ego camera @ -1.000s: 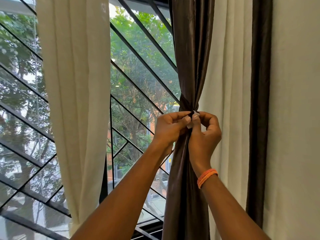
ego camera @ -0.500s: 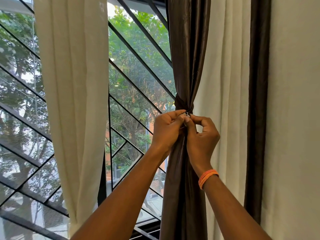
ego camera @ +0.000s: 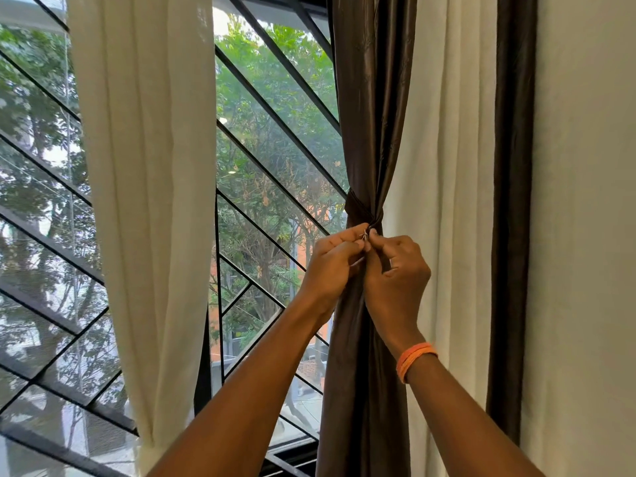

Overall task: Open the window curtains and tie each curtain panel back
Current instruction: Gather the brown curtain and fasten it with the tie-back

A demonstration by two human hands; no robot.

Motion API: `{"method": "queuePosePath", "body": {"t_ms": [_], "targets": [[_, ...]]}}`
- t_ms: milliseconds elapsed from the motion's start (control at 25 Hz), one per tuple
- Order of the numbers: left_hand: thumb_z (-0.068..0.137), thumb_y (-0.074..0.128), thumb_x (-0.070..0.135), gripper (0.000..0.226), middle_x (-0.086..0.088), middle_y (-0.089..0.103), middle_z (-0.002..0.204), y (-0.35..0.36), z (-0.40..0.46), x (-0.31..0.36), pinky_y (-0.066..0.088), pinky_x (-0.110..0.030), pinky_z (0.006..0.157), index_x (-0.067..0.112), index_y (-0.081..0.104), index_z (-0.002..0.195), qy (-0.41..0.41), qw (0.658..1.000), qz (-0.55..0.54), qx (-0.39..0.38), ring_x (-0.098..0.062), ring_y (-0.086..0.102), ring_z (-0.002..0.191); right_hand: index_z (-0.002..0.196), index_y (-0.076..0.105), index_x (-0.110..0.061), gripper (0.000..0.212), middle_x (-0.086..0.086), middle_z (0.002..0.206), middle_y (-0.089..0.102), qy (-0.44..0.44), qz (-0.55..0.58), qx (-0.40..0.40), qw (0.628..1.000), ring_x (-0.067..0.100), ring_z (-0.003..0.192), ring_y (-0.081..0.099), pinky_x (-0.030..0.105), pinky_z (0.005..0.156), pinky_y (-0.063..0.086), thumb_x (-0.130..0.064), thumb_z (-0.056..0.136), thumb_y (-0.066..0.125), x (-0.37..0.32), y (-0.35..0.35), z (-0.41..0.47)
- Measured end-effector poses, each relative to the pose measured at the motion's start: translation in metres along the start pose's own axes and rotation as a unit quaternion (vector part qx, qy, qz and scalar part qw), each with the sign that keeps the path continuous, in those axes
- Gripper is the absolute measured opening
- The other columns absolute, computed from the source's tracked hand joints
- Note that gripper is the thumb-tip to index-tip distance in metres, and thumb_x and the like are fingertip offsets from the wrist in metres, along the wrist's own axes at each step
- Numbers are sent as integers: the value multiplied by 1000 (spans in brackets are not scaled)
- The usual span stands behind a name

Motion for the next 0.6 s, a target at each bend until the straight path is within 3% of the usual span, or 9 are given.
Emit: {"method": "queuePosePath", "body": {"t_ms": [120, 200, 280, 360, 440, 520, 600], "targets": [[102, 36, 2, 38, -11, 62, 124, 9, -1, -6, 50, -19, 93, 2, 47, 138, -26, 998, -41, -37, -11, 64, 104, 117, 69, -3, 29, 10, 92, 62, -24, -78, -28, 996, 21, 84, 56, 17, 75, 45, 1, 89, 65, -2, 11, -13], [101, 40, 3, 38, -7, 62, 124, 5, -1, -4, 50, -23, 99, 3, 48, 138, -3, 999, 13, -29, -12, 63, 109, 120, 68, -5, 28, 7, 95, 62, -14, -56, -54, 997, 19, 86, 58, 22, 75, 50, -4, 92, 63, 2, 14, -16], [96, 54, 6, 30, -5, 70, 116, -17, -1, 5, 53, -35, 98, 8, 63, 125, 78, 987, 132, 54, -11, 67, 107, 110, 73, -11, 21, 0, 94, 66, 41, 42, -51, 997, 13, 86, 63, 25, 75, 55, -7, 91, 64, 13, 5, -10], [89, 67, 14, 19, 1, 76, 98, -43, -10, 11, 57, -42, 89, 17, 74, 107, 135, 961, 185, 155, -11, 71, 93, 99, 72, -18, 12, -2, 93, 68, 118, 90, -18, 989, 12, 88, 66, 26, 74, 58, -14, 87, 71, 35, -7, -4], [85, 72, 22, 28, 7, 71, 104, -61, -16, 5, 57, -40, 88, 22, 68, 113, 134, 949, 199, 203, -11, 67, 97, 101, 68, -22, 17, -3, 99, 68, 216, 124, -33, 968, 13, 94, 65, 32, 81, 59, -26, 85, 75, 67, -5, -8], [88, 70, 26, 51, 7, 59, 124, -58, -13, -22, 51, -35, 97, 22, 51, 135, 60, 973, 171, 143, -11, 58, 112, 118, 64, -28, 34, -4, 114, 66, 291, 177, -126, 932, 11, 105, 63, 39, 88, 58, -38, 87, 72, 87, 18, -21], [90, 67, 22, 57, 1, 58, 130, -43, -12, -53, 50, -40, 101, 21, 42, 141, 2, 993, 104, 50, -15, 60, 116, 132, 57, -34, 44, -5, 127, 62, 294, 189, -200, 915, 10, 113, 61, 37, 94, 55, -40, 89, 68, 88, 36, -36]]}}
Point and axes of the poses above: each hand's wrist, its own z-axis towards the middle knuckle, its own y-axis out of the palm, x = y × z, the point moved 10 cm from there along z, towards the middle knuckle
